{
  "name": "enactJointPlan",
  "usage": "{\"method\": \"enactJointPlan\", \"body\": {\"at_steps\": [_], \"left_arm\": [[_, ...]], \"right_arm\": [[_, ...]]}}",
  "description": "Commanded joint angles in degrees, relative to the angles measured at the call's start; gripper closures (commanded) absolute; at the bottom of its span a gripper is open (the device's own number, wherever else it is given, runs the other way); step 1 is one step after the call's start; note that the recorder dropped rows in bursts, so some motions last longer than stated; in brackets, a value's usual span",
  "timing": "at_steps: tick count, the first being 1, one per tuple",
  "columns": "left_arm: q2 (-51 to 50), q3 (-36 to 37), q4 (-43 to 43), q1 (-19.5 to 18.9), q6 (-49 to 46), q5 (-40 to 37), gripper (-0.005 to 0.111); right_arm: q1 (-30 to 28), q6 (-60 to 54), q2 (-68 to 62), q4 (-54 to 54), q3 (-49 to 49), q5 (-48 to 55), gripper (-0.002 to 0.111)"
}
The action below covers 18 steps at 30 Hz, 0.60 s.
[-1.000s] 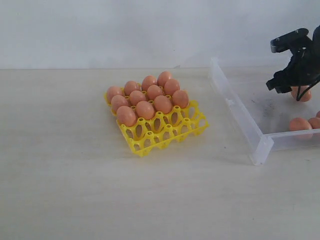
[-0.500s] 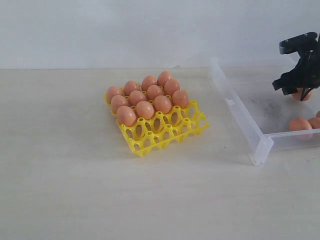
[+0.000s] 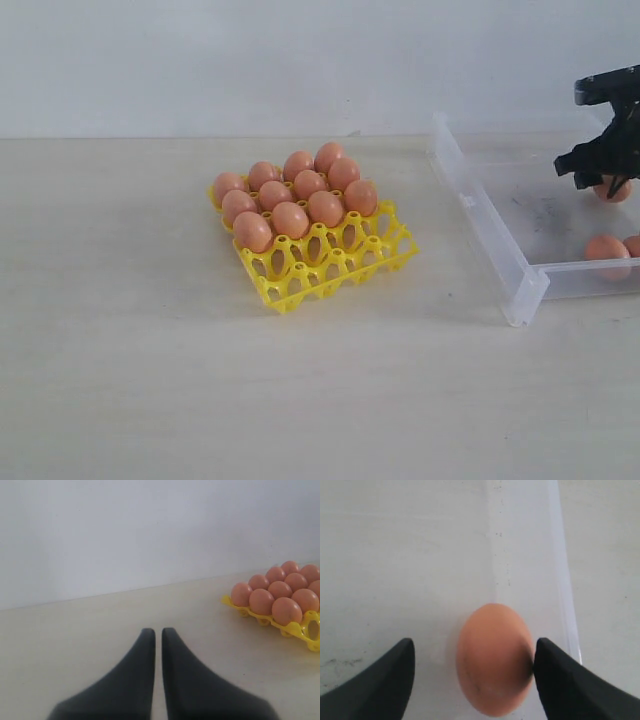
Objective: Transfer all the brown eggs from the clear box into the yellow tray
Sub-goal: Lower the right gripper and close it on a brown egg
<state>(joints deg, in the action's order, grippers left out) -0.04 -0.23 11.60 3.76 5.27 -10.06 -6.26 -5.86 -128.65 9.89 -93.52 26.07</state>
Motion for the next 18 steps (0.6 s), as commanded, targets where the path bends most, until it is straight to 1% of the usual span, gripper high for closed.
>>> {"method": "enactJointPlan", "body": {"at_steps": [1, 8, 10, 15, 18], "left_arm": [[0.04, 0.23, -0.13, 0.29, 0.29, 0.18, 0.103], [0.04, 0.23, -0.13, 0.29, 0.29, 0.18, 0.103], [0.04, 0.23, -0.13, 0.29, 0.29, 0.18, 0.103], [0.04, 0.23, -0.13, 0.29, 0.29, 0.18, 0.103], [0.04, 0.23, -0.13, 0.29, 0.29, 0.18, 0.103]], "right_arm": [[-0.59, 3.30, 0.04, 0.14, -0.42, 1.21, 0.046], [-0.59, 5.32, 0.04, -1.29, -0.42, 2.40, 0.047], [-0.59, 4.90, 0.04, -1.29, -0.42, 2.27, 0.050], [-0.59, 7.36, 0.04, -1.75, -0.42, -0.41, 0.065], [-0.59, 8.97, 0.04, -1.75, -0.42, -2.07, 0.066]]}}
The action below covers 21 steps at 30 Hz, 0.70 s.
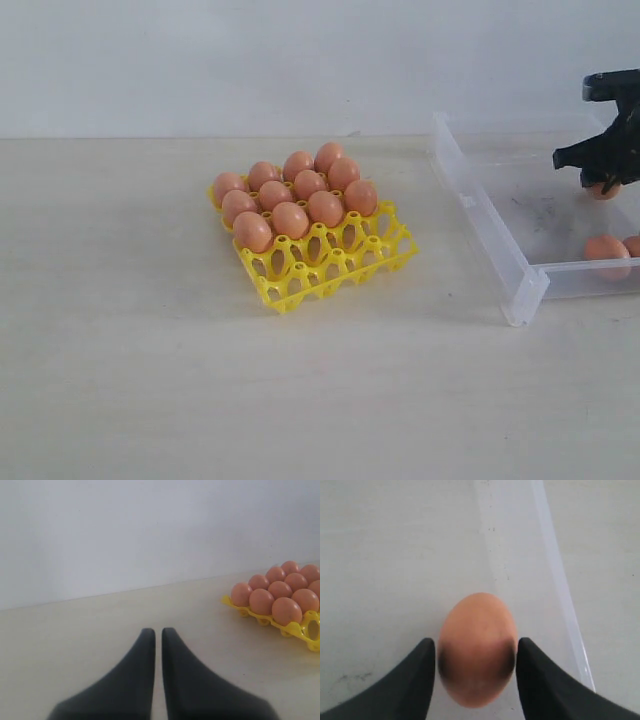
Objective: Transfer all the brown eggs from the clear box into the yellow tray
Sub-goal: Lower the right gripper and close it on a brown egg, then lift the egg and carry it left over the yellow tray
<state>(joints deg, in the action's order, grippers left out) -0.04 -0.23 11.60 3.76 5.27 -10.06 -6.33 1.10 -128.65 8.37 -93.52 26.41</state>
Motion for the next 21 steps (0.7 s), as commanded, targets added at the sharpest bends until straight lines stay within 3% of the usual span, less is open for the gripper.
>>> {"method": "enactJointPlan", "body": {"at_steps": [1, 6, 7, 9, 13, 17, 20, 21], "left_arm": [[0.04, 0.23, -0.13, 0.29, 0.29, 0.18, 0.103], [0.04, 0.23, -0.13, 0.29, 0.29, 0.18, 0.103], [0.04, 0.23, -0.13, 0.29, 0.29, 0.18, 0.103], [0.04, 0.23, -0.13, 0.29, 0.29, 0.18, 0.103], [0.04, 0.23, -0.13, 0.29, 0.29, 0.18, 0.103], [0.04, 0.23, -0.13, 0.29, 0.29, 0.18, 0.103], [0.04, 0.23, -0.13, 0.29, 0.29, 0.18, 0.103], [0.04, 0.23, -0.13, 0.29, 0.29, 0.18, 0.103]], "right_arm": [[-0.51, 2.47, 0.04, -0.22, -0.42, -2.69, 0.066], [-0.51, 3.52, -2.46, -0.22, -1.68, -0.38, 0.064], [-0.51, 3.80, -4.28, -0.34, -3.23, 0.75, 0.055], [-0.51, 4.56, -6.53, -0.45, -4.76, 1.00, 0.048], [-0.51, 4.56, -7.58, -0.45, -5.33, -1.48, 0.072], [-0.51, 4.56, -7.58, -0.45, -5.33, -3.19, 0.076], [-0.51, 3.90, -7.58, -0.99, -5.33, -4.10, 0.108], [-0.51, 3.90, -7.67, -1.94, -5.17, -5.30, 0.108]]}}
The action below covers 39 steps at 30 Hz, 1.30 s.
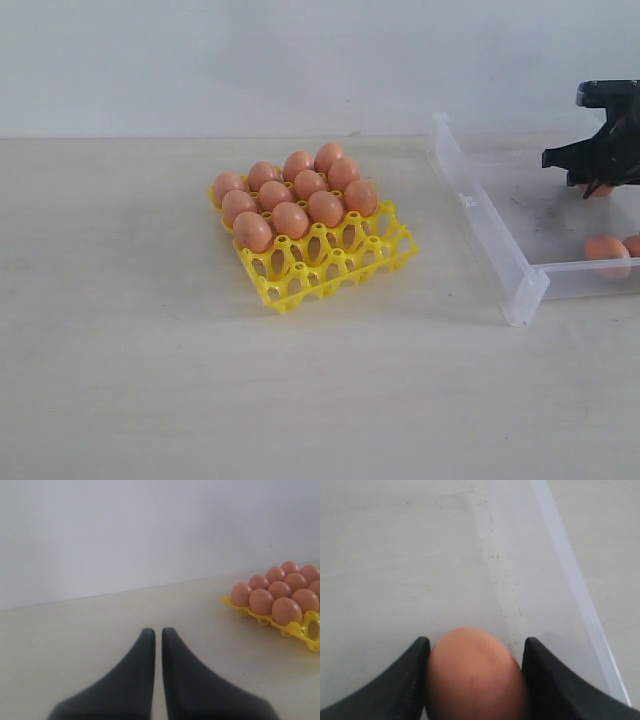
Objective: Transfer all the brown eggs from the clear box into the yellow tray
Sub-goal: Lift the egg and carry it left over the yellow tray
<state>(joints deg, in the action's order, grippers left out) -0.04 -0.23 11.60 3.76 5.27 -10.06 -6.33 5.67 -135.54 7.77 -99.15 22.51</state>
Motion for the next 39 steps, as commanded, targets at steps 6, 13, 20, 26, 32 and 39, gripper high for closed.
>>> {"method": "enactJointPlan", "body": {"at_steps": [6, 13, 20, 26, 32, 39], "left_arm": [[0.04, 0.23, -0.13, 0.29, 0.29, 0.18, 0.103], [0.04, 0.23, -0.13, 0.29, 0.29, 0.18, 0.103], [0.04, 0.23, -0.13, 0.29, 0.29, 0.18, 0.103], [0.04, 0.23, -0.13, 0.29, 0.29, 0.18, 0.103], [0.04, 0.23, -0.13, 0.29, 0.29, 0.18, 0.103], [0.04, 0.23, -0.13, 0.29, 0.29, 0.18, 0.103]], "right_arm": [[0.06, -3.58, 1.90, -10.70, 10.72, -28.82, 0.108], [-0.99, 16.69, 3.54, 8.07, 31.76, -86.18, 0.108], [-3.28, 36.15, 2.42, 19.36, 32.71, -92.47, 0.108], [-1.04, 38.12, 2.42, 40.10, 31.62, -92.47, 0.108], [5.85, 34.40, 2.42, 53.95, 31.51, -92.47, 0.108], [13.55, 29.36, 4.36, 58.06, 31.51, -92.47, 0.108]]}}
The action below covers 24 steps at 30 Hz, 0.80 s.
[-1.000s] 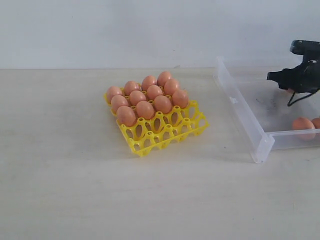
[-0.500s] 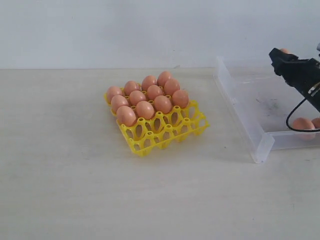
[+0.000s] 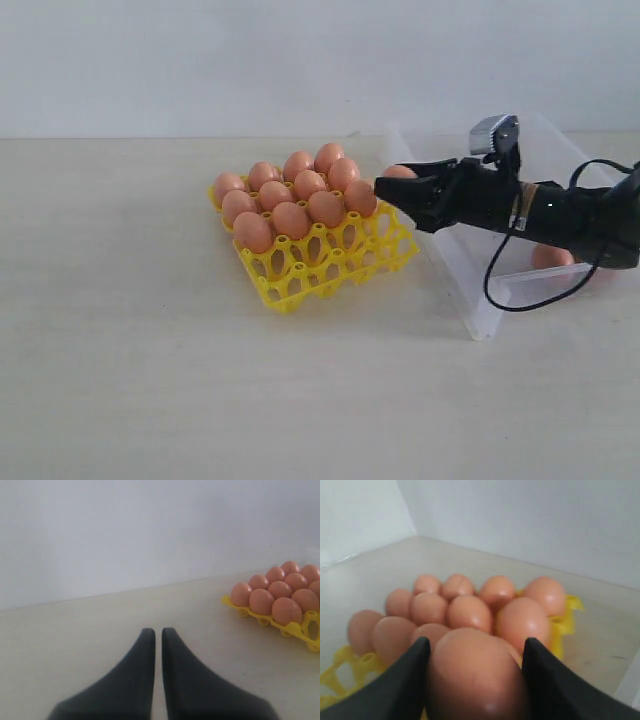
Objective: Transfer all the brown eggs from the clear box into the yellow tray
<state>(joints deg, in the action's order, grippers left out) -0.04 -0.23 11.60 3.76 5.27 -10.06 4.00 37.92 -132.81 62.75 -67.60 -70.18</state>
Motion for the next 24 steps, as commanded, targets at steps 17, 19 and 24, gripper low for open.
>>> {"method": "enactJointPlan", "body": {"at_steps": [17, 19, 24], "left_arm": [[0.04, 0.23, -0.13, 0.29, 0.29, 0.18, 0.103], [0.04, 0.23, -0.13, 0.29, 0.29, 0.18, 0.103], [0.04, 0.23, -0.13, 0.29, 0.29, 0.18, 0.103]], "right_arm": [[13.57, -0.72, 11.49, 11.49, 2.94, 0.22, 0.108], [15.08, -0.32, 9.86, 10.12, 2.94, 0.22, 0.108], [16.77, 4.00, 7.19, 9.50, 1.91, 1.67, 0.108]]}}
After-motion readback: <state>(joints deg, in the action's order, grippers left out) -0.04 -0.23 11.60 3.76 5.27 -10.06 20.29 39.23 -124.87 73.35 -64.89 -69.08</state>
